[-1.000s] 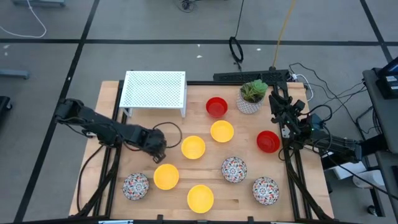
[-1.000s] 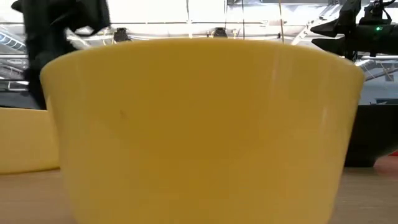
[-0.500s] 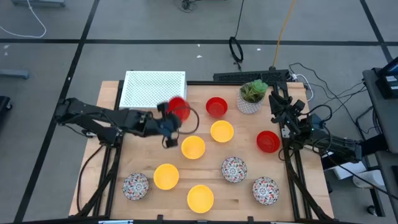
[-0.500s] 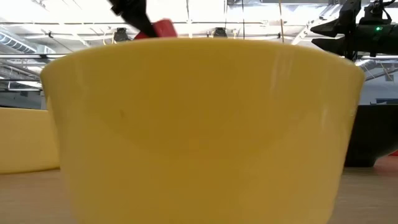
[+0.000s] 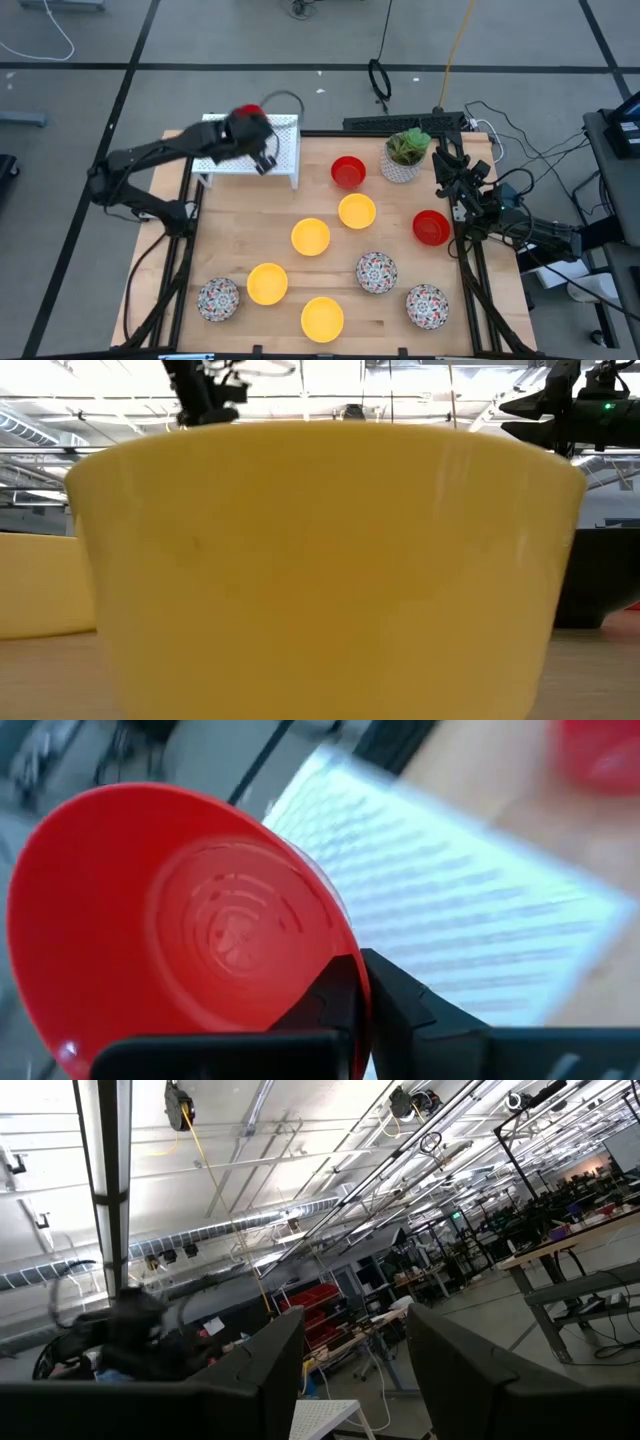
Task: Pick & Place Mini bowls
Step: Put the left red bowl on the shelf, then put the yellow bowl on the shelf
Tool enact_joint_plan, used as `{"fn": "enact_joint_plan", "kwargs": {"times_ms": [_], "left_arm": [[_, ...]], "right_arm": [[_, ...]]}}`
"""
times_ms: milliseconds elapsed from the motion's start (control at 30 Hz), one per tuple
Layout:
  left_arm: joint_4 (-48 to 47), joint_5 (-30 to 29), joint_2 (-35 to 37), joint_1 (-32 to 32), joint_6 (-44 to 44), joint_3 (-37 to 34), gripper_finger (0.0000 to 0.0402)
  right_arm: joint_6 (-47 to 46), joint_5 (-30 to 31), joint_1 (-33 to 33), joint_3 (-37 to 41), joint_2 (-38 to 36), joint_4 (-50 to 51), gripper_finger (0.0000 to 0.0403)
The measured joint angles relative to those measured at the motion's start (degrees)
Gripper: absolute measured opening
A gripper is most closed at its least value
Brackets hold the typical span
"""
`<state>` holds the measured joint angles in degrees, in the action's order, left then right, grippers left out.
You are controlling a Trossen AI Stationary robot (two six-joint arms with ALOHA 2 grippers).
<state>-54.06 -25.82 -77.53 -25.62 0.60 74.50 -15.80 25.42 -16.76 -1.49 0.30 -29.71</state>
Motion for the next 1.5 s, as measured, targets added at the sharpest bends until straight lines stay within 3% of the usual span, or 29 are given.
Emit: {"fn": "enact_joint_plan", "kwargs": {"times_ms": [267,500,1100,1500], "left_arm": [[-8.26,6.28,-2.05,-15.44,1.92,0.0,0.0013],[-13.26,7.08,-5.18,-23.19,4.2,0.0,0.0008],[-11.34,8.81,-8.57,-26.13,1.16,0.0,0.0006],[-10.33,8.73,-8.37,-26.13,2.67,0.0,0.0132]], "right_arm": [[0.01,-0.01,-0.01,0.0,0.0,0.0,0.0165],[-0.01,0.01,0.0,0.0,0.0,0.0,0.0165],[0.0,-0.01,-0.01,0.0,0.0,0.01,0.0165],[0.01,0.0,0.0,-0.01,0.0,0.02,0.0165]]}}
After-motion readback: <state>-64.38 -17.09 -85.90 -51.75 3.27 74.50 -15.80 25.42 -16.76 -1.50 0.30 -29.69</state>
